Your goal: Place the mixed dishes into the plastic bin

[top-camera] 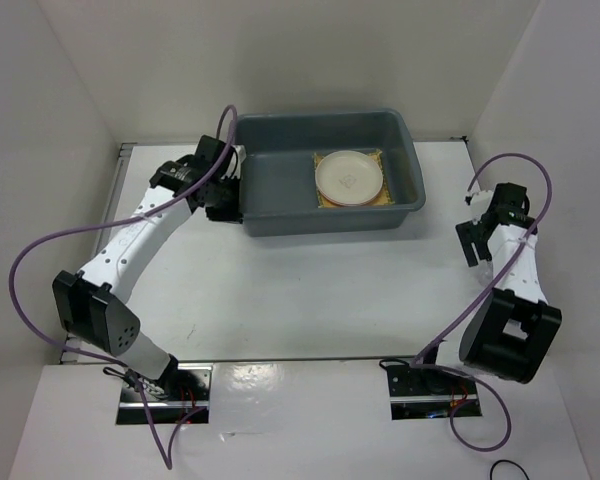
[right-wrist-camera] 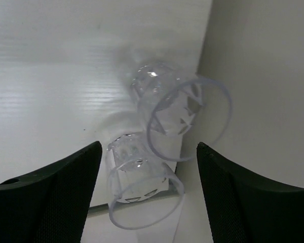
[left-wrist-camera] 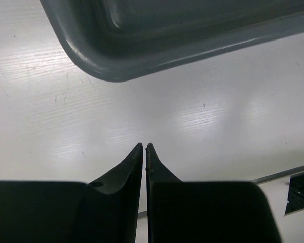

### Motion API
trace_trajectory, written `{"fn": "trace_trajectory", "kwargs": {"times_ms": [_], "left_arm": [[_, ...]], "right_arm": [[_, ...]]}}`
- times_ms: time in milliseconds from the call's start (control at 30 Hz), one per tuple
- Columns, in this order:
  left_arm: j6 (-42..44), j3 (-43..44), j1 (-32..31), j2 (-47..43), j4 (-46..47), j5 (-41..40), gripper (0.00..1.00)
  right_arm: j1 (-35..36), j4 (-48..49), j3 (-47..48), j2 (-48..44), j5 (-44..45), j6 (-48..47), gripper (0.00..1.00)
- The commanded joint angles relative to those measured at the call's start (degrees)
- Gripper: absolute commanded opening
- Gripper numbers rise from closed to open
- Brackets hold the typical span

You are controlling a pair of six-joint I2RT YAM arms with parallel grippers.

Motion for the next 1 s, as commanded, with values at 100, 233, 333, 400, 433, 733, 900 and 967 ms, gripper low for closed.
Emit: {"fn": "trace_trajectory", "kwargs": {"times_ms": [100, 233, 333, 400, 433, 733, 900, 967], "left_arm": [[0.17, -3.83, 0.83, -4.52, 2.71, 2.49, 0.06], [0.17, -6.11, 0.83, -5.66, 3.23, 3.63, 0.03], [-0.36, -8.83, 1.44, -7.77, 4.46, 4.34, 0.03], [-0.36, -9.37, 2.15, -8.48, 4.47, 4.34, 0.01], [-0.36, -10.07, 2.15, -9.18, 4.47, 4.34, 0.01], [-1.50, -18.41, 4.52, -15.77, 6.57, 4.86, 0.00], [-1.50, -21.59, 6.28, -17.18, 7.11, 5.39, 0.00], [-1.50, -22.12, 6.81, -17.71, 7.11, 5.39, 0.00]], "right_arm": [[-0.31, -0.28, -1.67, 7.04, -4.09, -3.13, 0.71], [-0.31, 0.86, -1.67, 10.82, -4.09, -3.13, 0.41], [-0.93, -1.05, 0.77, 12.06, -5.93, -3.22, 0.02], [-0.93, -3.60, 3.93, 9.18, -10.31, -1.82, 0.00], [0.29, -4.92, 8.30, 7.33, -11.90, -1.12, 0.00], [39.21, -18.63, 44.78, 4.74, -8.93, 2.32, 0.00], [48.28, -31.02, 72.42, 26.67, -15.40, 1.79, 0.00], [51.36, -32.53, 79.50, 32.34, -15.96, 2.31, 0.00]]}}
